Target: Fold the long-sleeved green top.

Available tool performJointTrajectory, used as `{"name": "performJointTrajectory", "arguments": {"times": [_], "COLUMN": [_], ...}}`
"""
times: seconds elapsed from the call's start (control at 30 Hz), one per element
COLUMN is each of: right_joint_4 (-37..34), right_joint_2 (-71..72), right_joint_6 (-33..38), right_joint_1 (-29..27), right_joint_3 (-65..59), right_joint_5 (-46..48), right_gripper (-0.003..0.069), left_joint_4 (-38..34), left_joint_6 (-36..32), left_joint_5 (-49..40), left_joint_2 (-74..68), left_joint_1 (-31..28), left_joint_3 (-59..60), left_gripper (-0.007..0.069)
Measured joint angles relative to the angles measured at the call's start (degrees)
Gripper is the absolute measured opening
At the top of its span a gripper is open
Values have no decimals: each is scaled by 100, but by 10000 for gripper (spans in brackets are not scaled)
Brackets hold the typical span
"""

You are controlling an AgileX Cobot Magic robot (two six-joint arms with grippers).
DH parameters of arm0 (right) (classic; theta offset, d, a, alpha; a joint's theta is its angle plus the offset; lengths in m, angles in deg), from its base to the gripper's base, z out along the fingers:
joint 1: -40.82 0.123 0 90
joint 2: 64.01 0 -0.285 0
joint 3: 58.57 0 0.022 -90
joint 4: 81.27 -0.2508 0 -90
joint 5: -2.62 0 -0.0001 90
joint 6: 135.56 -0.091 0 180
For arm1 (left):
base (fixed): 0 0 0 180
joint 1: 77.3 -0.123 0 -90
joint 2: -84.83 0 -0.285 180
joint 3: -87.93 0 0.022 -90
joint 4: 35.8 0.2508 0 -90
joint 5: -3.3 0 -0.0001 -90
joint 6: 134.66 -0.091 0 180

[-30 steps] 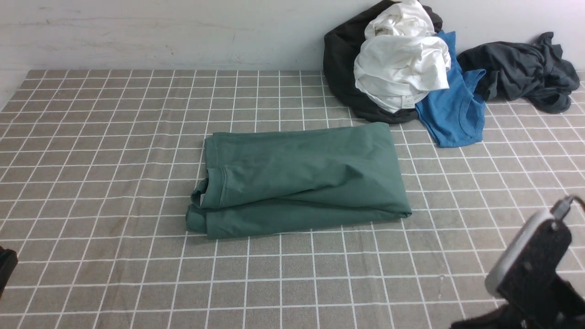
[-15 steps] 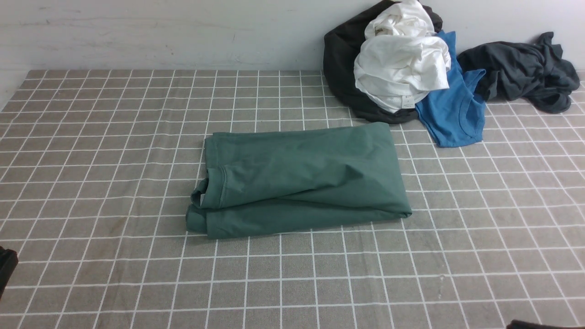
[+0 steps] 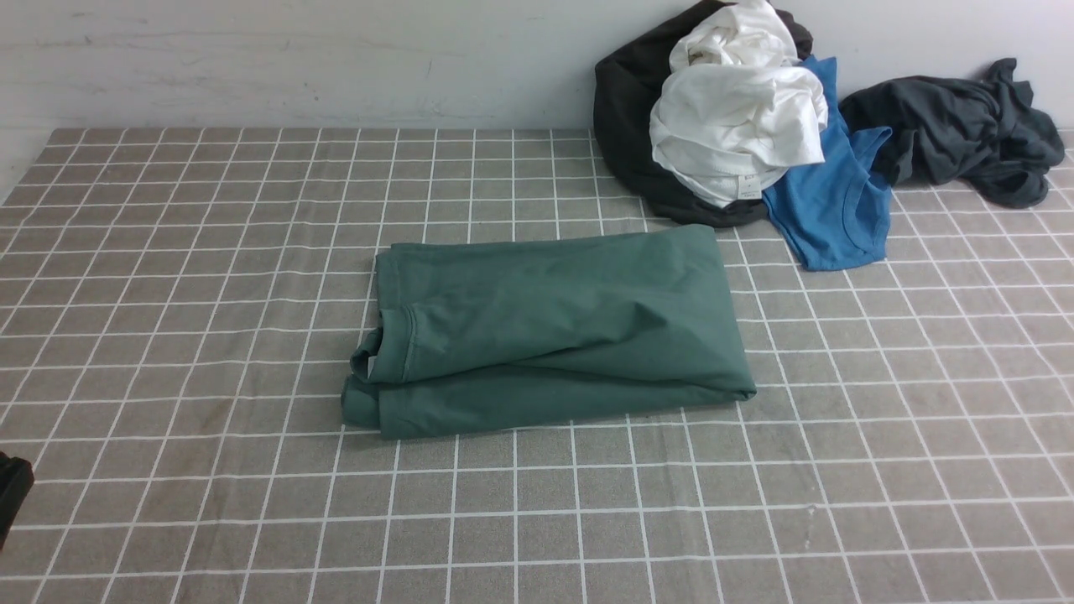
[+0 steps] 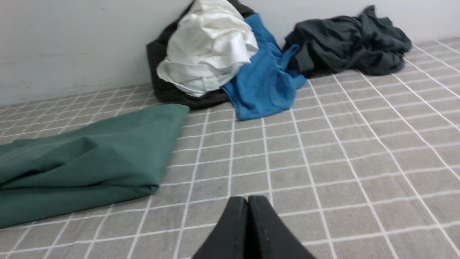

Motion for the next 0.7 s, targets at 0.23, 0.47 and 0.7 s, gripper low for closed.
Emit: {"name": "performJointTrajectory", "arguments": {"times": [0.23,0.47,0.7], "right_joint_4": [-252,-259,-264], "right_joint_2": [0,0,0], "right_joint_6": [833,1093,1093], "right_joint_1": [-263,-263,-263], "right_joint_3": [5,5,5], "right_joint_5": [250,255,255], "right_gripper": [-11,-11,-11], "left_joint_4": [0,0,0], "left_joint_6": [0,0,0], "left_joint_5": [0,0,0], "left_joint_2": [0,0,0], "left_joint_1": [0,0,0], "left_joint_3": [0,0,0], "left_gripper": [-8,-8,-8]}}
